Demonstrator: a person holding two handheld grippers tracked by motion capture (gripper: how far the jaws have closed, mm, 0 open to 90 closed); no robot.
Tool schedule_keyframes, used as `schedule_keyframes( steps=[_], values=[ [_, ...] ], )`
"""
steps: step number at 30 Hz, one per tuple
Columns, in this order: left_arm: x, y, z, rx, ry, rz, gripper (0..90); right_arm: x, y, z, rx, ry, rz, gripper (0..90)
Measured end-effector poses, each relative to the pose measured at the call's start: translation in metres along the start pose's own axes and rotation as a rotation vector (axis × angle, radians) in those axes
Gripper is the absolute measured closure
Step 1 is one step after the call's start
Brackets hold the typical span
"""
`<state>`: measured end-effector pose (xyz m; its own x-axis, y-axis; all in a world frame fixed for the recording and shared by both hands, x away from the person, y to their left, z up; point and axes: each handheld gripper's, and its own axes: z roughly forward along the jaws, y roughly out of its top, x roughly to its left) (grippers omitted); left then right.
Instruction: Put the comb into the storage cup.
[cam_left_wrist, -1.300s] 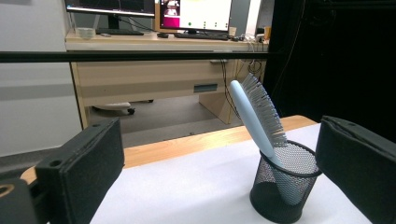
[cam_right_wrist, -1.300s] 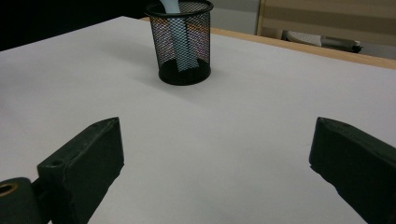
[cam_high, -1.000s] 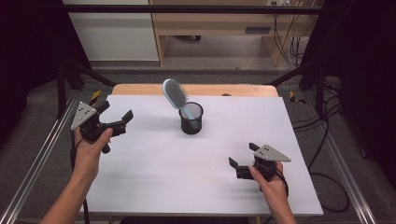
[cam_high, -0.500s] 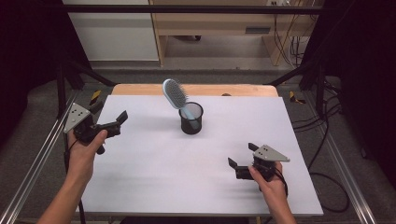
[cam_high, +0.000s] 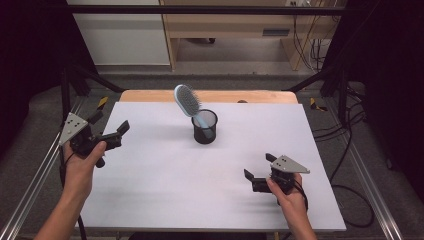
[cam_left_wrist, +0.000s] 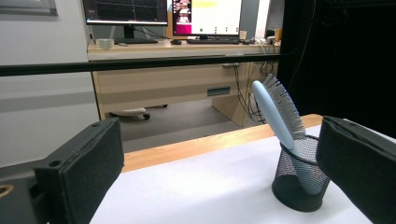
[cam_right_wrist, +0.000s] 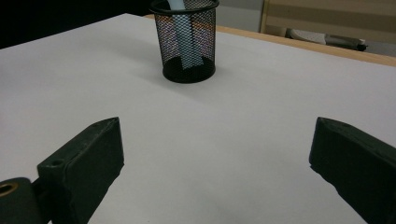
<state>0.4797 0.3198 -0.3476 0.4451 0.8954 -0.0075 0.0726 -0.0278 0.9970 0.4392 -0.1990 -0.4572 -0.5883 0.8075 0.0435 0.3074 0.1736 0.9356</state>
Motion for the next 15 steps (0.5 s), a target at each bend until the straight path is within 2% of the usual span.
schedule_keyframes(
  steps=[15],
  values=[
    [0.007,-0.007,-0.013,-0.004,0.007,-0.008,1.1,0.000,-0.001,0.001,0.004,-0.001,-0.001,3.3]
  ],
)
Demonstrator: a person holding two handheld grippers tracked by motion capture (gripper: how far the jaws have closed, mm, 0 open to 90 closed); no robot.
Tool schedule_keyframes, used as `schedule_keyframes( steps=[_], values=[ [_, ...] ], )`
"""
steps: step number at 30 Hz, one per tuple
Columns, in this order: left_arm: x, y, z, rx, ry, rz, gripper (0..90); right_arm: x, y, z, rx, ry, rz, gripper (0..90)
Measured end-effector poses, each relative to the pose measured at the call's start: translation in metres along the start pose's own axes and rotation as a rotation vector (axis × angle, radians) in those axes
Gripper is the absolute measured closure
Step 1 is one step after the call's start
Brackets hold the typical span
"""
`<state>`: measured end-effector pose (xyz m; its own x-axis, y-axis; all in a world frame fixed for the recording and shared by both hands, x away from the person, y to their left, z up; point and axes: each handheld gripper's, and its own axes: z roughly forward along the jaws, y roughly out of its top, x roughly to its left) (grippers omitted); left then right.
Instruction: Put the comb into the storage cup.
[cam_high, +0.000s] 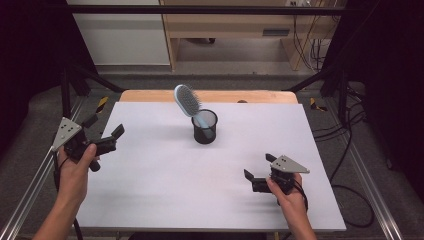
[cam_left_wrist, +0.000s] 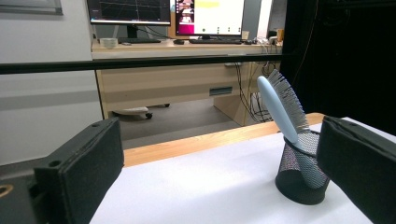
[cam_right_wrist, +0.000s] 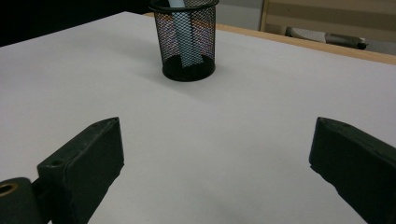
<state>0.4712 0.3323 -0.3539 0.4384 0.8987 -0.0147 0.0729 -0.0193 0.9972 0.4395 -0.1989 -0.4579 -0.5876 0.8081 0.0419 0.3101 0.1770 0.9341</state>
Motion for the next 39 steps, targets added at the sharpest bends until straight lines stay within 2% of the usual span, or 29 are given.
schedule_keyframes(
  steps=[13,20,23,31,39],
  values=[
    [0.003,-0.014,-0.014,-0.003,-0.006,-0.015,1.1,-0.002,0.000,-0.003,-0.017,-0.023,-0.001,3.4],
    [0.003,-0.027,-0.024,-0.017,-0.015,-0.035,1.2,-0.007,-0.001,-0.008,-0.044,-0.032,0.003,3.6],
    [0.003,-0.032,-0.028,-0.028,-0.019,-0.046,1.4,-0.008,0.000,-0.010,-0.057,-0.027,0.022,4.5],
    [0.005,-0.050,-0.041,-0.045,-0.005,-0.050,1.4,-0.012,0.005,-0.010,-0.062,-0.030,0.024,4.9],
    [0.001,-0.066,-0.044,-0.049,-0.010,-0.052,1.6,-0.019,0.005,-0.023,-0.062,-0.075,0.024,3.3]
  ],
)
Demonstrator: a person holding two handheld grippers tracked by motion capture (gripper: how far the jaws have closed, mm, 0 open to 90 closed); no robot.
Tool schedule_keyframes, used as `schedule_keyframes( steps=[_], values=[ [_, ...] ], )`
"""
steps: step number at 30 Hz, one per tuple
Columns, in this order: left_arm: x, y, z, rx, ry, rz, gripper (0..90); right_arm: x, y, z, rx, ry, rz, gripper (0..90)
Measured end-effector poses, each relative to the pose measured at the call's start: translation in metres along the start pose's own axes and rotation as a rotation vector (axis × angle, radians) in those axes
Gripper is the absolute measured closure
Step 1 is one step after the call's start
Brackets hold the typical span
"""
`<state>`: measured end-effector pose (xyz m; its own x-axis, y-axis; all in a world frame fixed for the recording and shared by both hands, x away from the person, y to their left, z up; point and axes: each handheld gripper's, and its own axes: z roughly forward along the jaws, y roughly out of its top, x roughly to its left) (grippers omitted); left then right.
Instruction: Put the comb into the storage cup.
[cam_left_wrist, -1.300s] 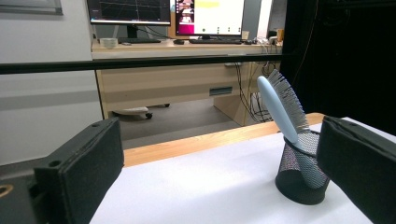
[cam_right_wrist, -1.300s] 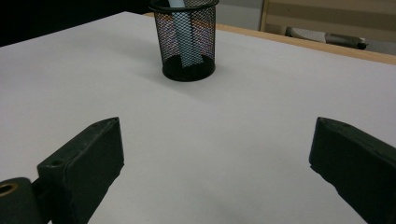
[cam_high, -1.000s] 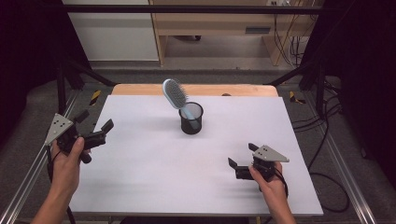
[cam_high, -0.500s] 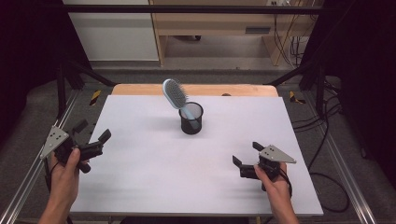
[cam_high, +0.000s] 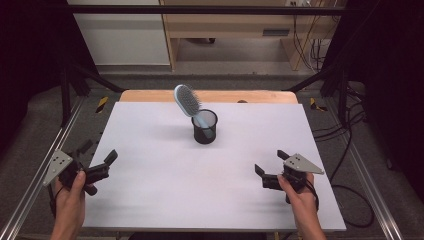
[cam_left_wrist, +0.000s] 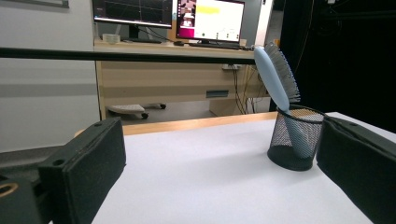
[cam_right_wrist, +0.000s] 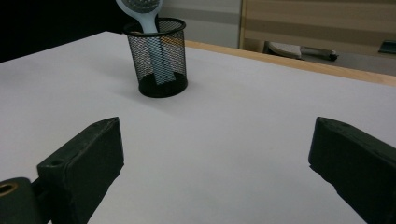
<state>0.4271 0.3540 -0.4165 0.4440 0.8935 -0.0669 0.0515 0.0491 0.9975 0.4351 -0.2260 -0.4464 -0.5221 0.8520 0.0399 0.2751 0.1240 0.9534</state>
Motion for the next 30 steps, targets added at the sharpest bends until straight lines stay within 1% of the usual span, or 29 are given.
schedule_keyframes(
  steps=[2,4,7,10,11,12,14,15,16,18,19,20,25,26,30],
  values=[
    [-0.002,-0.002,0.000,0.000,-0.007,-0.002,1.6,-0.003,-0.003,-0.003,-0.011,-0.010,0.004,3.3],
    [-0.005,-0.003,0.001,0.003,-0.014,0.006,1.7,-0.007,-0.006,-0.006,-0.033,-0.018,0.015,3.2],
    [-0.009,-0.005,0.001,0.009,-0.020,0.023,1.7,-0.010,-0.008,-0.008,-0.048,-0.023,0.008,3.2],
    [-0.011,-0.007,0.003,0.014,-0.036,0.019,1.7,-0.013,-0.011,-0.010,-0.065,-0.020,0.001,3.2],
    [-0.012,-0.008,0.003,0.018,-0.034,0.026,1.7,-0.014,-0.011,-0.010,-0.066,-0.021,-0.002,3.2],
    [-0.013,-0.009,0.003,0.019,-0.041,0.020,1.7,-0.014,-0.012,-0.010,-0.069,-0.020,-0.008,3.2],
    [-0.014,-0.010,0.003,0.022,-0.037,0.023,2.0,-0.013,-0.013,-0.011,-0.073,-0.019,-0.022,3.2],
    [-0.015,-0.011,0.004,0.023,-0.046,0.018,2.1,-0.013,-0.013,-0.011,-0.072,-0.017,-0.027,3.2],
    [-0.016,-0.012,0.003,0.022,-0.040,0.021,2.2,-0.013,-0.013,-0.011,-0.074,-0.017,-0.032,3.2],
    [-0.018,-0.014,0.003,0.020,-0.054,0.007,2.5,-0.013,-0.014,-0.011,-0.073,-0.014,-0.042,3.2],
    [-0.019,-0.015,0.002,0.020,-0.050,0.008,2.6,-0.013,-0.014,-0.011,-0.072,-0.013,-0.046,3.2],
    [-0.021,-0.016,0.002,0.021,-0.059,0.006,2.5,-0.012,-0.015,-0.011,-0.072,-0.013,-0.049,3.2],
    [-0.025,-0.017,0.003,0.027,-0.066,0.020,2.4,-0.010,-0.015,-0.012,-0.072,-0.006,-0.057,3.2],
    [-0.026,-0.018,0.003,0.029,-0.066,0.025,2.4,-0.011,-0.015,-0.012,-0.072,-0.005,-0.065,3.2],
    [-0.030,-0.019,0.004,0.034,-0.070,0.035,2.2,-0.011,-0.016,-0.013,-0.076,-0.004,-0.068,3.2]
  ],
)
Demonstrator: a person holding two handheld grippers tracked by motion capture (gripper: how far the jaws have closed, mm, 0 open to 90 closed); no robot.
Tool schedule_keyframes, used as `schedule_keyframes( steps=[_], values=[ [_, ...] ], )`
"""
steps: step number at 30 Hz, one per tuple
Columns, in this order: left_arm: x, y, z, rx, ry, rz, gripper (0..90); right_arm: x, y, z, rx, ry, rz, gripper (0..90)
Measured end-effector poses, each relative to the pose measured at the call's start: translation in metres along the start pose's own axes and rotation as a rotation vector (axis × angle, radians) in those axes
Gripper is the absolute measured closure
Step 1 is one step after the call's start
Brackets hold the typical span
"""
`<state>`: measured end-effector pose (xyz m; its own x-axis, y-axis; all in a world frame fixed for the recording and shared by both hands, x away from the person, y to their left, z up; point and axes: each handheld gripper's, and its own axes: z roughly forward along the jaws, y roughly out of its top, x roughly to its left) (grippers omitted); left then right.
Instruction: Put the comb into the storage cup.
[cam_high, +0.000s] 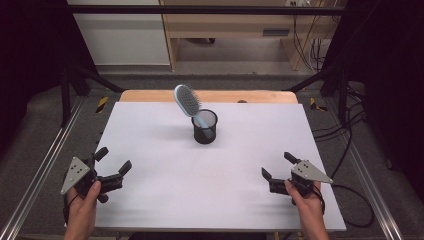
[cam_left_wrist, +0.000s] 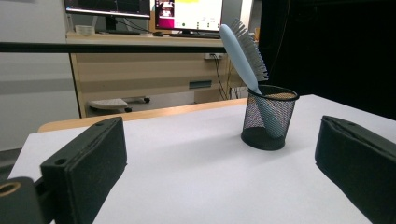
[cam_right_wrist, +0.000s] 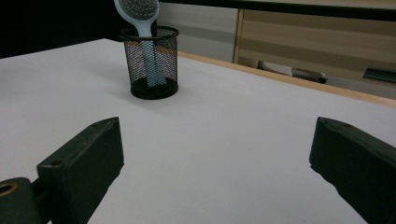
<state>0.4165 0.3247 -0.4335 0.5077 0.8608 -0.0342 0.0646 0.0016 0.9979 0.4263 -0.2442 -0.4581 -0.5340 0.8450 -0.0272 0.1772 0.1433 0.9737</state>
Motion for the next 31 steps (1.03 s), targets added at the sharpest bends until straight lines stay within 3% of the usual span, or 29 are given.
schedule_keyframes(
  steps=[6,9,17,20,31],
  values=[
    [-0.007,-0.003,0.003,0.017,-0.016,0.019,2.1,-0.002,-0.001,-0.002,-0.004,0.003,0.002,3.2],
    [-0.013,-0.004,0.005,0.026,-0.025,0.060,2.0,-0.002,-0.002,-0.002,-0.002,0.006,0.002,3.2],
    [-0.026,-0.005,0.007,0.039,-0.054,0.081,1.8,-0.004,-0.003,-0.002,-0.009,0.018,0.028,3.2],
    [-0.029,-0.006,0.008,0.054,-0.066,0.072,1.9,-0.004,-0.004,-0.002,-0.006,0.024,0.032,3.2],
    [-0.035,-0.015,0.013,0.126,-0.086,0.124,2.1,-0.003,-0.006,0.002,0.023,0.025,0.041,3.1]
  ],
)
